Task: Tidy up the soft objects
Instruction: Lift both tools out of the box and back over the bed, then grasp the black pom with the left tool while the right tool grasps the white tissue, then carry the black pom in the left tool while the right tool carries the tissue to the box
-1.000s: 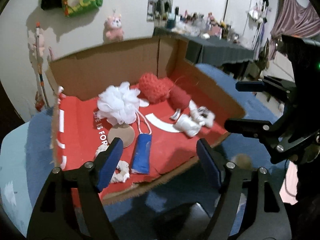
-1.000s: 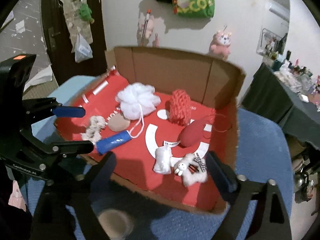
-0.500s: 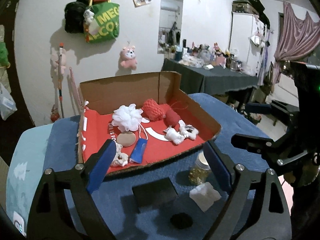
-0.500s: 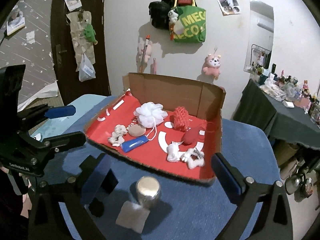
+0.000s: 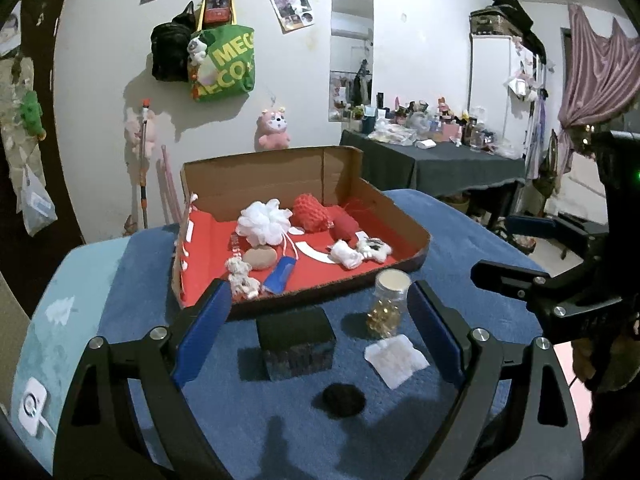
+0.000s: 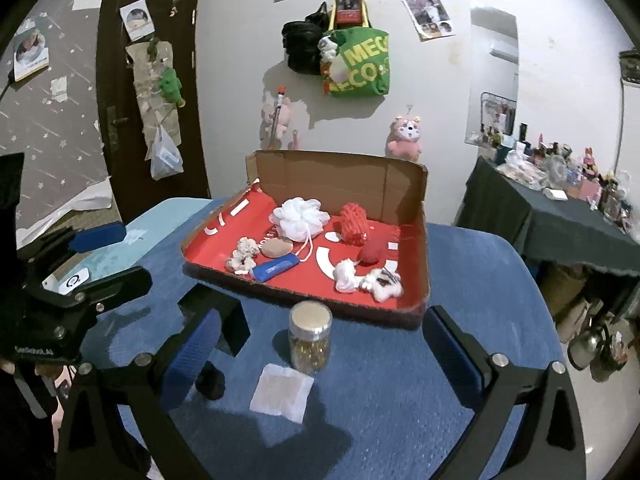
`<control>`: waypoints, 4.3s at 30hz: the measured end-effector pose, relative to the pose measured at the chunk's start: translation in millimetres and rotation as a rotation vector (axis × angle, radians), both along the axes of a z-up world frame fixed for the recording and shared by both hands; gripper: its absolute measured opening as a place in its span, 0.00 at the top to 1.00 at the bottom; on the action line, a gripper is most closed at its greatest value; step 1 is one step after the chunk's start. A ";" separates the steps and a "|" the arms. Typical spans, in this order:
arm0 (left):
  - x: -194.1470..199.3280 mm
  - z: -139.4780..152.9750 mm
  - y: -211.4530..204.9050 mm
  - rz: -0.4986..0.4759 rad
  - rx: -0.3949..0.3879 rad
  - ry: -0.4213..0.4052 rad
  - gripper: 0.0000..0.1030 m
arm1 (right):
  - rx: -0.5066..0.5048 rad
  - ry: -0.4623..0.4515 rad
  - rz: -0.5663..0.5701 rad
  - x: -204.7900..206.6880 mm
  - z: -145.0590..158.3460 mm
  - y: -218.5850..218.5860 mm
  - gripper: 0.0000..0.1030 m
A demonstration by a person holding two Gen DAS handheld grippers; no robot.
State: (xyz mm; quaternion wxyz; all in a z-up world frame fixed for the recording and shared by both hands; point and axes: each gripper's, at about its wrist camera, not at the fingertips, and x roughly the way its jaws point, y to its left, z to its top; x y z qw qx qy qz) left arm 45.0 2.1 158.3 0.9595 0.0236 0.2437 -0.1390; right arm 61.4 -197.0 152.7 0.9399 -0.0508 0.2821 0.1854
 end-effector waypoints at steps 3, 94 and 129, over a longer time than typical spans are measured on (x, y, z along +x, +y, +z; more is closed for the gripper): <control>-8.5 -5.1 -0.8 0.011 -0.008 0.008 0.13 | 0.019 -0.004 -0.018 -10.4 -3.8 -4.0 0.00; 25.7 -121.1 42.4 -0.003 -0.016 0.289 0.68 | -0.055 0.178 0.039 8.2 -119.2 4.5 0.85; 116.0 -67.3 65.9 -0.091 0.072 0.281 0.68 | -0.088 0.191 0.001 98.9 -74.6 -13.2 0.85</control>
